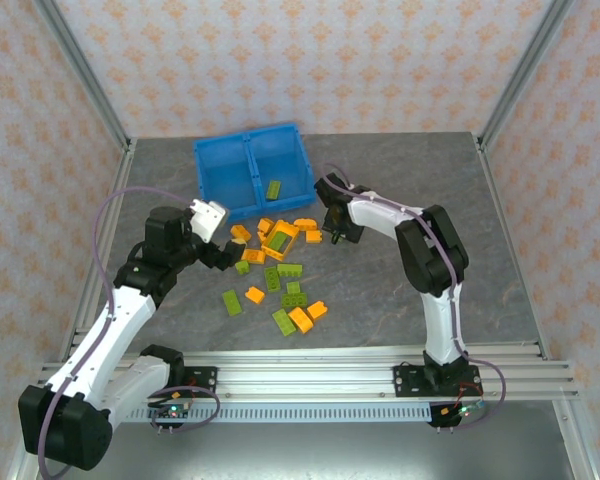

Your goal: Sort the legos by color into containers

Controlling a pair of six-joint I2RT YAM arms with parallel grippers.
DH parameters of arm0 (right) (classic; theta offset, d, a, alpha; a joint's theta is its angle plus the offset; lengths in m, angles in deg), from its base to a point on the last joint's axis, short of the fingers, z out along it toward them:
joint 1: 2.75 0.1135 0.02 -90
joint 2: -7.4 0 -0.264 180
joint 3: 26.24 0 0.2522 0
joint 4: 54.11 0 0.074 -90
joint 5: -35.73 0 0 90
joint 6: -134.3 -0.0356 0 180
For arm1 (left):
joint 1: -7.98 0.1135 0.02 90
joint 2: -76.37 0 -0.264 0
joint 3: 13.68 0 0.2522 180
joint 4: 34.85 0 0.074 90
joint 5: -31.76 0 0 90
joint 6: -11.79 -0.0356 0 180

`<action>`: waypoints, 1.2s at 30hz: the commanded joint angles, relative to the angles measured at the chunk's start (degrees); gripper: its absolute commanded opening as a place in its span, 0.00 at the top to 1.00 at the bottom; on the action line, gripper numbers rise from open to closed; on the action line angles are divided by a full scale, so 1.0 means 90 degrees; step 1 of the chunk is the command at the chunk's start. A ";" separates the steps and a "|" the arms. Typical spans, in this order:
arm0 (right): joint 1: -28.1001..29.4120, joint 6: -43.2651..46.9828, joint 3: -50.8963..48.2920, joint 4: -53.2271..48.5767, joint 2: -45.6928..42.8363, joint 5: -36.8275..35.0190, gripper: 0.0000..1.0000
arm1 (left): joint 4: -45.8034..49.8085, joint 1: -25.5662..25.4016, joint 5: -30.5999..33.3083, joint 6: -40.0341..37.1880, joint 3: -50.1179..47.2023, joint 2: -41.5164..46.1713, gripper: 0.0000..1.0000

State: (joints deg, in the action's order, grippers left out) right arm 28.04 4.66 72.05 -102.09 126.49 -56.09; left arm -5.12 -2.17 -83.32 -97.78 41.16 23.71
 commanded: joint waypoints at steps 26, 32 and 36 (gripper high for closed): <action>0.0567 0.2308 0.1309 0.0836 -0.1864 0.0262 0.80 | -0.0133 -0.0067 0.0185 0.0043 0.0055 0.0326 0.00; 0.0559 0.2554 0.3467 0.0230 0.0077 0.0402 0.80 | -0.0073 -0.0068 0.0554 0.0114 0.0067 0.0364 0.00; 0.0554 0.2616 0.5103 -0.0289 0.1469 0.0435 0.79 | 0.0045 -0.0064 0.0670 0.0115 0.0127 0.0363 0.00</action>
State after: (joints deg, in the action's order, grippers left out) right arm 33.31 26.34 111.20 -98.79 133.66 -52.53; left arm -5.08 -2.17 -79.72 -97.56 41.16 26.35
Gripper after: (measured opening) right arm 0.279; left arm 0.997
